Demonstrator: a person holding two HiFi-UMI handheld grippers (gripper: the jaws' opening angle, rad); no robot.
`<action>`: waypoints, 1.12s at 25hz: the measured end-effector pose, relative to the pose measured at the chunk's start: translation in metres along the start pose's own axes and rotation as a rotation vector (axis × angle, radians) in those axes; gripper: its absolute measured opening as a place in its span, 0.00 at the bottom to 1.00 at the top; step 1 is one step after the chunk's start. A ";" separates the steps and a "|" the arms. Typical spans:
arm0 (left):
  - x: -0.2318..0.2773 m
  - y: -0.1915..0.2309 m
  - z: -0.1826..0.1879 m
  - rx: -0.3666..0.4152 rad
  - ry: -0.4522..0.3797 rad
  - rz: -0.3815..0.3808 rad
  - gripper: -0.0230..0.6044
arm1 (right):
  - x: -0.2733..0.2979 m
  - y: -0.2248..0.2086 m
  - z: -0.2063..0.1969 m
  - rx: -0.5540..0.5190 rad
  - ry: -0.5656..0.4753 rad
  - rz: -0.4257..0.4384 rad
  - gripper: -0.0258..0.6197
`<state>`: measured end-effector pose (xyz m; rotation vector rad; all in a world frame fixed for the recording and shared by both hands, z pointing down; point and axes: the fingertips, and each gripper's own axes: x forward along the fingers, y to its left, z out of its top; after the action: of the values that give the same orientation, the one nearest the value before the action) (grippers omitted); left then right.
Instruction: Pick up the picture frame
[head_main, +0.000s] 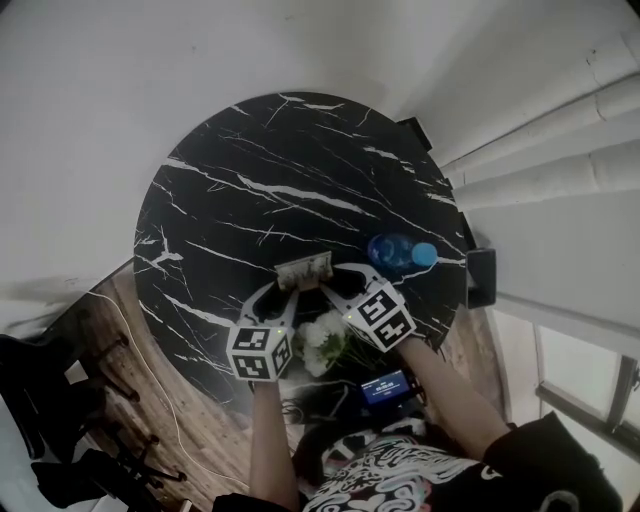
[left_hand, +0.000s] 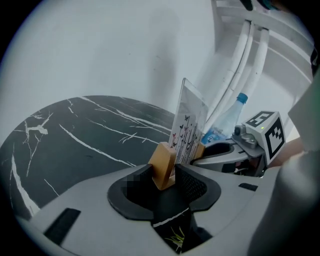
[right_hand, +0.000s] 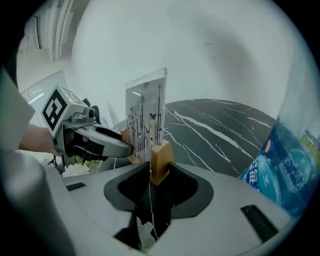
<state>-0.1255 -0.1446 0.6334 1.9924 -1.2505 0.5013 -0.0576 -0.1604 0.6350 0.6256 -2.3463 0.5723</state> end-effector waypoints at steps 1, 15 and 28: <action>0.000 -0.001 0.000 -0.012 0.002 -0.006 0.28 | -0.001 0.000 0.000 0.001 -0.001 -0.002 0.23; -0.013 -0.014 0.000 -0.256 0.015 -0.117 0.27 | -0.023 0.006 0.004 0.029 -0.025 -0.011 0.23; -0.038 -0.032 0.006 -0.347 -0.001 -0.199 0.27 | -0.055 0.023 0.017 0.068 -0.085 -0.027 0.22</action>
<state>-0.1144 -0.1175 0.5929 1.7946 -1.0438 0.1717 -0.0407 -0.1357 0.5804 0.7247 -2.4017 0.6269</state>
